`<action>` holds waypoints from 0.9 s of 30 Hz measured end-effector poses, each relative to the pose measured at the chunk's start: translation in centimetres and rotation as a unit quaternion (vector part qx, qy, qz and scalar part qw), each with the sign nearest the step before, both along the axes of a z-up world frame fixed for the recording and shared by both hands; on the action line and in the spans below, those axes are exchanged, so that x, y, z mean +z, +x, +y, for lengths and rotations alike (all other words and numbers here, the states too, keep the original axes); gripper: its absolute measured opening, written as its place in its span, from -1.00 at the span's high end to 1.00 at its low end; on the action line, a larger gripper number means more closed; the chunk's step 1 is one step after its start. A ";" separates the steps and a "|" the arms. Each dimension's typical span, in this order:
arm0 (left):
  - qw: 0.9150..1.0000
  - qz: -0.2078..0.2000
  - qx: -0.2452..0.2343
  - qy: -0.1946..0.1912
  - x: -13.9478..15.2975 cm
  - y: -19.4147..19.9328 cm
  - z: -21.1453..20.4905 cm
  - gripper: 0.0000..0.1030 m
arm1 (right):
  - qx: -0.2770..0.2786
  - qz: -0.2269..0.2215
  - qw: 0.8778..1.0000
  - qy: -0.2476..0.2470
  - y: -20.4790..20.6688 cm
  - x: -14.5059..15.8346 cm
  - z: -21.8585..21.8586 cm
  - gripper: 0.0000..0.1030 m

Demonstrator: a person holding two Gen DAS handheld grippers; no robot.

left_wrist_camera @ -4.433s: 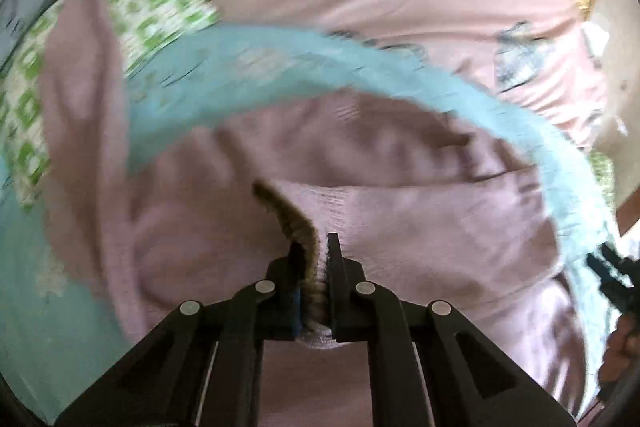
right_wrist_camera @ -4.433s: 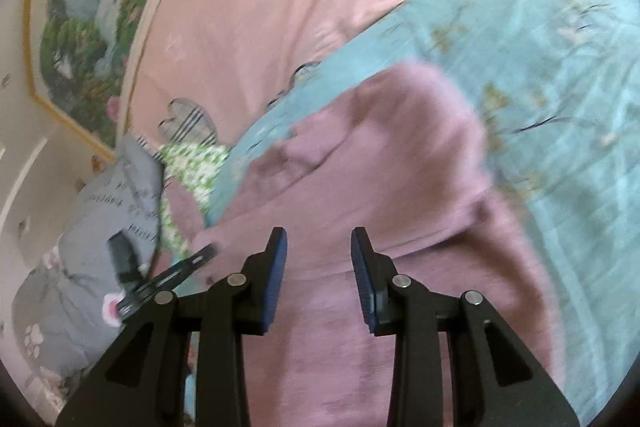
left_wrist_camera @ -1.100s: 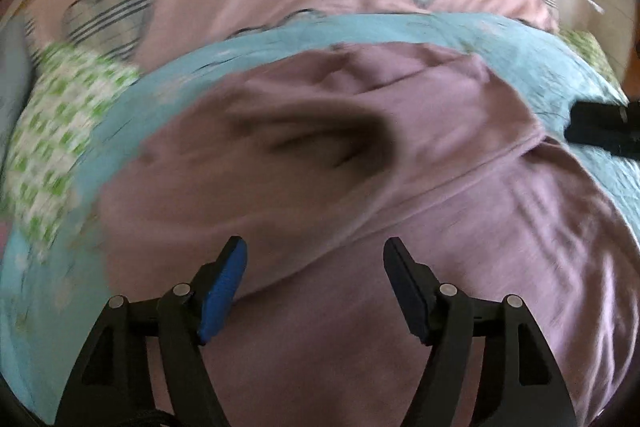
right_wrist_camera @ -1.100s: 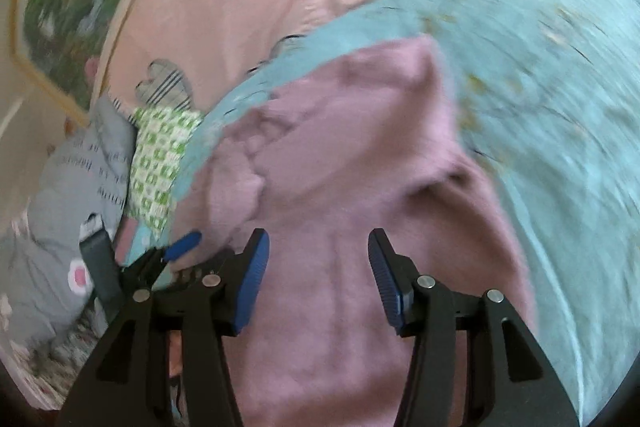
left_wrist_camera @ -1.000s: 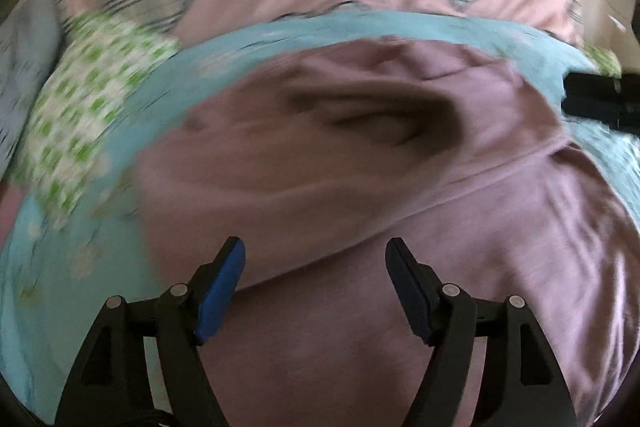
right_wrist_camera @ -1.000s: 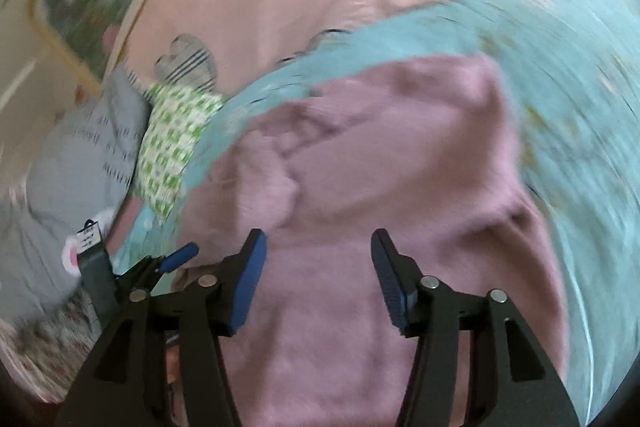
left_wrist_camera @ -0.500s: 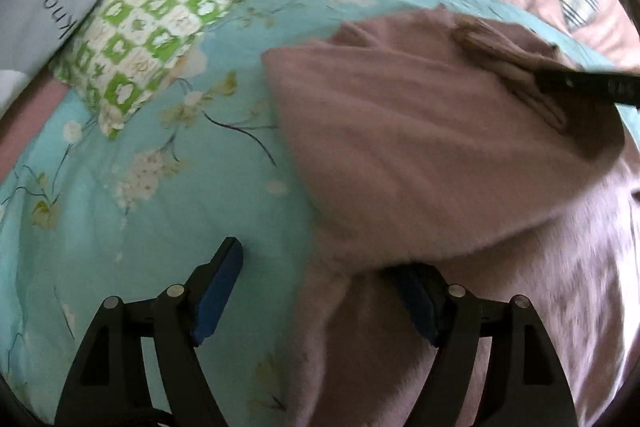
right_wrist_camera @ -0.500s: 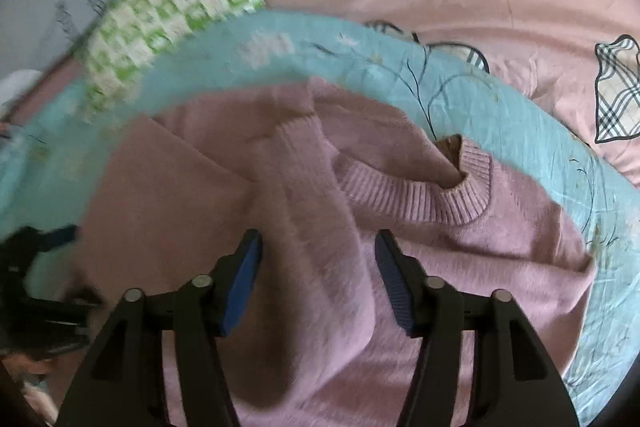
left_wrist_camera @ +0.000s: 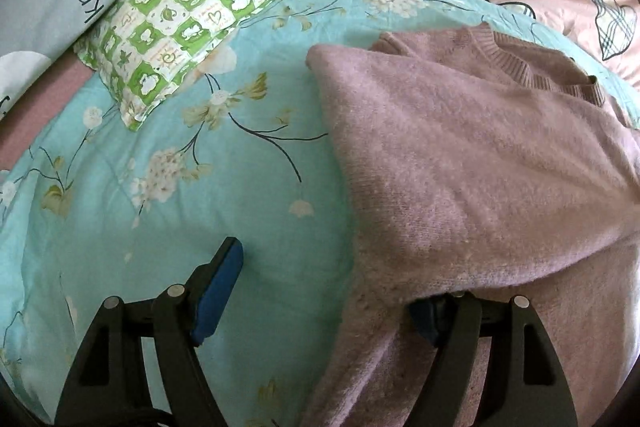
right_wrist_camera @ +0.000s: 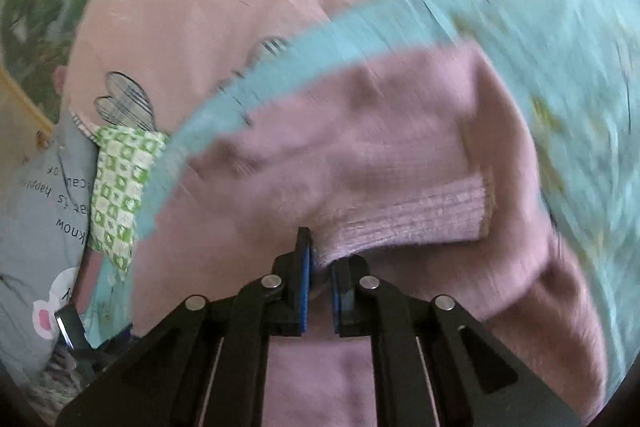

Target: Fold small clothes

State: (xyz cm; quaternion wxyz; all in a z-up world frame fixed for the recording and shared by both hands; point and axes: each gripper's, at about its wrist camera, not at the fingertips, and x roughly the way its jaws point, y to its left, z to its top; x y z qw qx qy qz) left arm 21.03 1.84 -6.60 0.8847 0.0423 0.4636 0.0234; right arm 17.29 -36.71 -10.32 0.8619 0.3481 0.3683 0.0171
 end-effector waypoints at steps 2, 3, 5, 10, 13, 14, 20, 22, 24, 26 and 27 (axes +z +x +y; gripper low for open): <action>1.000 0.003 0.005 -0.009 0.0 0.0 0.3 -0.49 | -0.013 -0.002 1.000 0.004 -0.4 -0.2 -0.6 0.47; 1.000 0.004 0.009 -0.013 0.0 0.0 0.6 -0.49 | -0.023 -0.005 1.000 0.009 -0.6 -0.3 -1.1 0.32; 1.000 0.006 0.014 -0.021 0.0 0.2 0.9 -0.49 | -0.042 -0.008 0.999 0.032 -0.4 -0.6 -2.0 0.20; 0.999 0.009 0.029 -0.044 -0.2 0.3 1.7 -0.50 | -0.085 -0.029 0.996 -0.010 -1.4 0.8 -3.9 0.85; 0.999 0.013 0.029 -0.043 -0.2 0.4 1.6 -0.50 | -0.088 -0.006 0.996 -0.027 -1.3 0.6 -4.1 0.85; 0.999 0.014 0.027 -0.041 -0.2 0.5 1.5 -0.50 | -0.082 0.012 0.996 -0.038 -1.1 0.1 -4.0 0.85; 0.997 0.030 0.028 -0.063 0.0 0.2 2.4 -0.50 | -0.045 0.033 0.998 -0.037 -1.4 -0.1 -3.2 0.60; 0.997 0.035 0.028 -0.071 0.2 -0.2 2.9 -0.50 | -0.038 0.018 0.998 -0.049 -2.9 1.2 -3.1 0.33; 0.996 0.043 0.025 -0.078 0.3 -0.8 3.4 -0.50 | -0.033 0.008 0.997 -0.070 -4.7 2.3 -2.8 0.14; 0.995 0.048 0.018 -0.084 0.6 -2.0 4.1 -0.50 | -0.023 -0.002 0.997 -0.076 -6.7 3.2 -2.7 0.07; 0.995 0.048 0.013 -0.085 0.7 -2.6 4.3 -0.50 | -0.019 -0.006 0.997 -0.076 -7.9 3.6 -2.5 0.02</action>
